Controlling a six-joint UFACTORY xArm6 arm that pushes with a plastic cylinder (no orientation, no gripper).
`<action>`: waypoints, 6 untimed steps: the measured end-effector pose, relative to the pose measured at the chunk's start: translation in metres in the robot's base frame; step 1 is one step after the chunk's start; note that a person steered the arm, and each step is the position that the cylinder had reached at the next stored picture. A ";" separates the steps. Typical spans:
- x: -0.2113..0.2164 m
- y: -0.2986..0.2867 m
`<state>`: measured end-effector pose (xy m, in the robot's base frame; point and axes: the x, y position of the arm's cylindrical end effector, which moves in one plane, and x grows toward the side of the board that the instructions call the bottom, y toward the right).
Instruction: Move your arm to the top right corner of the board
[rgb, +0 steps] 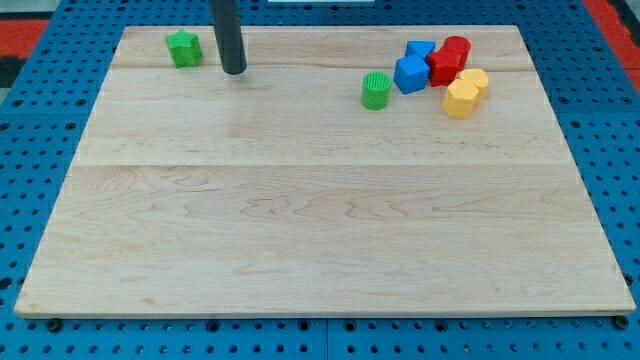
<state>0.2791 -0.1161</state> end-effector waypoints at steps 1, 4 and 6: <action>-0.007 0.013; -0.059 0.111; -0.087 0.173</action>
<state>0.1921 0.0565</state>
